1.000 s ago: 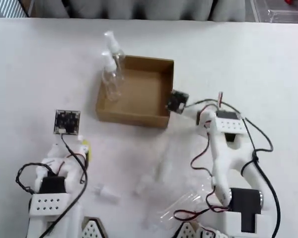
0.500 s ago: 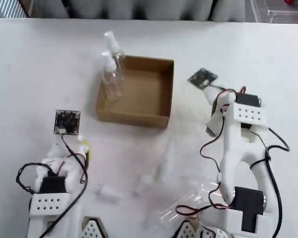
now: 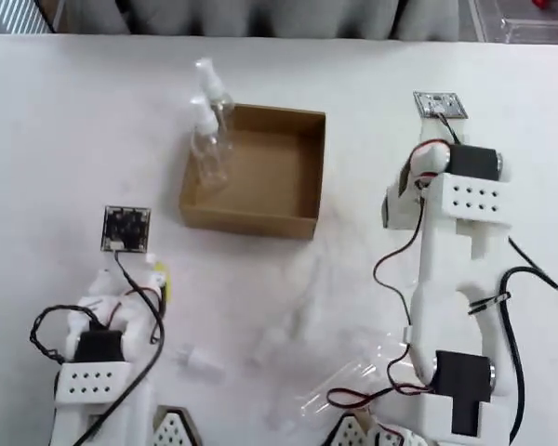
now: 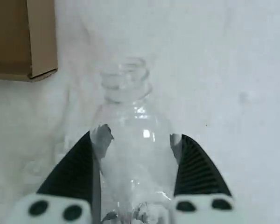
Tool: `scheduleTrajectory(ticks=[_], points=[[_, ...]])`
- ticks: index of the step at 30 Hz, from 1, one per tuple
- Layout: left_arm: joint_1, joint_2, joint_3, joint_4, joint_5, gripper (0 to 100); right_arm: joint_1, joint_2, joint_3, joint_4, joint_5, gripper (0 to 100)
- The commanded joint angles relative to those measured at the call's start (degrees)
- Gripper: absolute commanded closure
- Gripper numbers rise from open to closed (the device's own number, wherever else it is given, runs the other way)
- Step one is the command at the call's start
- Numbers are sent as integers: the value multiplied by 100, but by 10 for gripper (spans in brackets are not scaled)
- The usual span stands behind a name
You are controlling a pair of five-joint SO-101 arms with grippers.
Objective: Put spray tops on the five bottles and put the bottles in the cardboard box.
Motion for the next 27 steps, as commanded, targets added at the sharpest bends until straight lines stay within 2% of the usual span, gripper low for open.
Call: scheduleTrajectory(ticks=[1,4,14,22,27], points=[[-48,-110,-62,-141,-62,906,-470,-48,-378,453,-677,982],[-48,-110,-62,-141,-62,906,-840,-48,-413,690,-967,982],[-57,-110,-62,-149,-62,906,-2044,-101,-35,752,-976,983],[-31,-110,-62,-167,-62,906,-3134,-1314,589,708,-967,981],[-31,-110,-62,-167,-62,906,-4119,-1622,923,453,-985,981]])
